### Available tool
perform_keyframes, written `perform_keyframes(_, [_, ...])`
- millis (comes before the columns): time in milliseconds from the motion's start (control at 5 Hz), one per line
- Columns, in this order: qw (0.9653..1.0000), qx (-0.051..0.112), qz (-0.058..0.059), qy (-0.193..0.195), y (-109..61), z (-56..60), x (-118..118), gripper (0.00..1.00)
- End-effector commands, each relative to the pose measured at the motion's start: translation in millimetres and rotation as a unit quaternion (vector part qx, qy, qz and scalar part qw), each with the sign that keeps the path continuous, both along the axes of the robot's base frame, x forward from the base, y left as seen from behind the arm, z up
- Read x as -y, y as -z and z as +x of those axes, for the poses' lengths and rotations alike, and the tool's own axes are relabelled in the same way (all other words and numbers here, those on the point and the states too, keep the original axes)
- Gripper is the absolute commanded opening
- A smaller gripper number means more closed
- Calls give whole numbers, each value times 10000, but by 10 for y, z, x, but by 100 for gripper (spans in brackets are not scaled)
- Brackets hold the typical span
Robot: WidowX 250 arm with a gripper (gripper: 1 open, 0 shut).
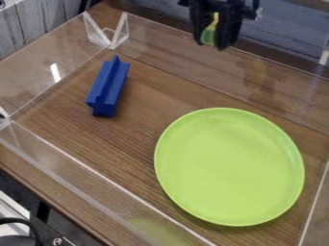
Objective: Remove the banana from inside the green plate and put it on the table
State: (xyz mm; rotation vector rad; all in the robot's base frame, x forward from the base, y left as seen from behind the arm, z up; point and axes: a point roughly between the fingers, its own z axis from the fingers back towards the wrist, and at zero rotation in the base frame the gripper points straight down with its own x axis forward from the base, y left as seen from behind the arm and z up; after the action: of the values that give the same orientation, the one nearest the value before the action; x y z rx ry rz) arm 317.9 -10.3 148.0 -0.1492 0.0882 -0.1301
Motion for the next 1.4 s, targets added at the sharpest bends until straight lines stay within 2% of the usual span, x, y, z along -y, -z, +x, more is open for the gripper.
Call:
perform_keyframes(0, [9996, 252, 88, 123, -31, 4, -85, 0])
perform_keyframes(600, [9988, 316, 225, 301, 290, 30, -243, 0])
perform_keyframes(1200, [9987, 348, 346, 160, 407, 26, -394, 0])
